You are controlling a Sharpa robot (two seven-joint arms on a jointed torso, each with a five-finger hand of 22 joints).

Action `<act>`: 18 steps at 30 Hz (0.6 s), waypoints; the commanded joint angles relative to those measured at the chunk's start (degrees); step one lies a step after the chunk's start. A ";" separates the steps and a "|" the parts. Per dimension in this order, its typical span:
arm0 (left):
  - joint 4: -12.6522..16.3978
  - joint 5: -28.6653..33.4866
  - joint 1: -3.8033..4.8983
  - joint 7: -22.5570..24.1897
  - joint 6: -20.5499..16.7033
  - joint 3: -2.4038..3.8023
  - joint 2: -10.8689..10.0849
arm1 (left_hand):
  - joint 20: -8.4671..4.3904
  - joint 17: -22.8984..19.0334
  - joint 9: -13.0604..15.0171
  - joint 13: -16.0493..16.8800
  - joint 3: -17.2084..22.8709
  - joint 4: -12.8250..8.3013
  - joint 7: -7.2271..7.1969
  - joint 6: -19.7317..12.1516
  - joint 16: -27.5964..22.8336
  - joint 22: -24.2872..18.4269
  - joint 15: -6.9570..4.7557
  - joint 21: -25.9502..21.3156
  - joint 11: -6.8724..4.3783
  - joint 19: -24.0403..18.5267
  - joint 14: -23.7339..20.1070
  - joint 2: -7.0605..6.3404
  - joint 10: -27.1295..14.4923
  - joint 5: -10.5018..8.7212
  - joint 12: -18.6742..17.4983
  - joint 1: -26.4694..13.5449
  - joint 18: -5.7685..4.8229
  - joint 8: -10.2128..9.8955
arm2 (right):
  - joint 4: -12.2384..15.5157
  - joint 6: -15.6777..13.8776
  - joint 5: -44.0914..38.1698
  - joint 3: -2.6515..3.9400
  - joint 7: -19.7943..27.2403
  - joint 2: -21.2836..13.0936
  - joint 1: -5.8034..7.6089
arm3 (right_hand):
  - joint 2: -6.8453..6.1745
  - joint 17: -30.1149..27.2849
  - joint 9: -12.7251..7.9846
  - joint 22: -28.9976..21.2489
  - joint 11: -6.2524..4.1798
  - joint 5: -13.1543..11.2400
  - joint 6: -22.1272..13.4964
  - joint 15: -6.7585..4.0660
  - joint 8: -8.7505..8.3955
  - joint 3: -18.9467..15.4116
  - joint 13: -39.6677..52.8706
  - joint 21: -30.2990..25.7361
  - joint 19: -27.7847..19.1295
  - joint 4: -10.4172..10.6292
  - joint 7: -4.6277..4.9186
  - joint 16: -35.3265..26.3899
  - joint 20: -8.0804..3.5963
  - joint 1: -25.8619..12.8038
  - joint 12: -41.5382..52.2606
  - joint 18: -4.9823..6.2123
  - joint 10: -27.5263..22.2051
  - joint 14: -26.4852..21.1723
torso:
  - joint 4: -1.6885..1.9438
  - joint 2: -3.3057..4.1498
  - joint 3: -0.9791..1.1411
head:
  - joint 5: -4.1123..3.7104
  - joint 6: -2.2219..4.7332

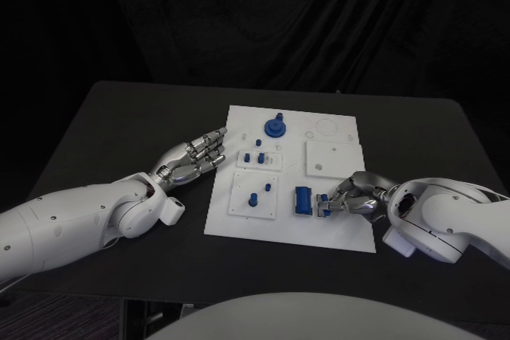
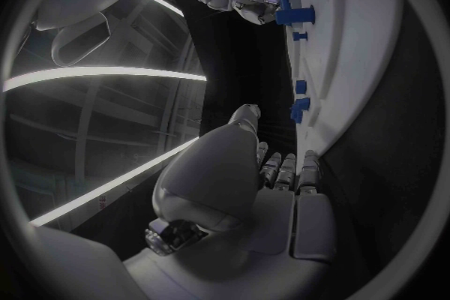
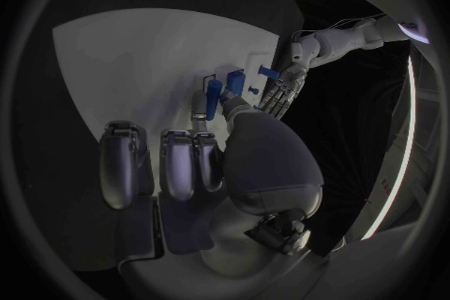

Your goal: Assemble the parts on the task board

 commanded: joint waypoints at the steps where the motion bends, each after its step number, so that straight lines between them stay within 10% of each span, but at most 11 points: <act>1: 0.04 -0.11 -0.13 4.15 0.70 0.03 0.09 | 0.45 -0.07 0.04 -0.10 0.30 0.08 0.31 -0.10 -0.39 0.05 0.39 0.22 0.34 0.03 -0.02 0.40 0.07 0.01 -0.25 -0.26 -0.66 0.16 | -0.09 0.12 0.42 0.00 -0.11 0.10 0.04 | -0.04 10.01 -0.09 12.44 -0.19 0.18 -0.35 -0.28 -0.26 0.06 15.10 -0.34 2.13 0.07 0.06 0.01 -0.37 -0.30 0.15 0.63 6.17 5.10 | -0.05 0.00 0.01 | 0.06 -0.01; 18: 0.02 -0.11 -0.17 4.06 0.76 0.03 0.09 | 0.48 -0.07 0.04 -0.10 0.33 0.05 0.36 -0.08 -0.39 0.07 0.41 0.22 0.33 0.04 -0.02 0.41 0.08 -0.04 -0.25 -0.28 -0.64 0.15 | -0.62 1.85 -0.68 0.01 -1.03 0.65 0.04 | -1.10 9.89 -0.16 12.21 0.47 0.07 -1.38 0.29 -0.50 -1.68 15.10 -1.03 1.76 1.91 0.78 -0.03 0.13 -3.45 0.15 0.79 6.17 5.08 | 0.00 -0.01 0.04 | 0.07 -0.01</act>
